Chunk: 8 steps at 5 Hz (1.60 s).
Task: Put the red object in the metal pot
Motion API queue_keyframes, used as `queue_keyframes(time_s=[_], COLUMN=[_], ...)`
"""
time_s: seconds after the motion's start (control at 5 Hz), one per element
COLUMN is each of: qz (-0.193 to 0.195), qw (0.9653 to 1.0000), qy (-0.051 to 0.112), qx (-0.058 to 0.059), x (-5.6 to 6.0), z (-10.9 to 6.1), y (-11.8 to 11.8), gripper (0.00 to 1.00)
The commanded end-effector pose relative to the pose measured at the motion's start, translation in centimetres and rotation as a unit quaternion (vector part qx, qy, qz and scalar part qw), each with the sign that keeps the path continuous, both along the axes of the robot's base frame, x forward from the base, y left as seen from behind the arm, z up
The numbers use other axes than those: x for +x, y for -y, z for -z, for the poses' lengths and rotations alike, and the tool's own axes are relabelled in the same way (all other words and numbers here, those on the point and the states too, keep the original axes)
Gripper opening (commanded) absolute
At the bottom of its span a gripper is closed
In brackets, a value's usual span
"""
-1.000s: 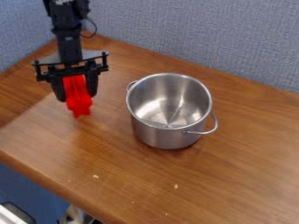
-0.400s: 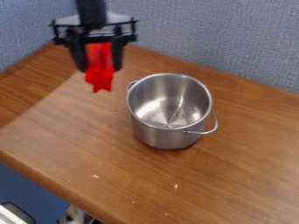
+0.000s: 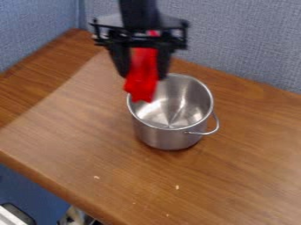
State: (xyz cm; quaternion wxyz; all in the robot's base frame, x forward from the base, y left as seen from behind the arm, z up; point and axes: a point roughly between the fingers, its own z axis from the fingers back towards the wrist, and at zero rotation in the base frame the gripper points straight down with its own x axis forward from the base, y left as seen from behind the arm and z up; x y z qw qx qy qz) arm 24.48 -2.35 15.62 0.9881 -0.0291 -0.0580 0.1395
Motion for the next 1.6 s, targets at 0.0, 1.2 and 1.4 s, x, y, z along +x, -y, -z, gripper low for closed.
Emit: queue_keyframes(time_s=[0.0, 1.2, 1.4], qz=[0.008, 0.003, 0.001], qw=[0.9999, 0.9991, 0.9991], qy=[0.011, -0.018, -0.019], qx=[0.01, 0.038, 0.038], x=[-2.9, 0.9, 1.1], z=[-0.6, 4.6, 4.5], y=[0.6, -1.0, -1.1], gripper=[0.0, 1.0, 1.0])
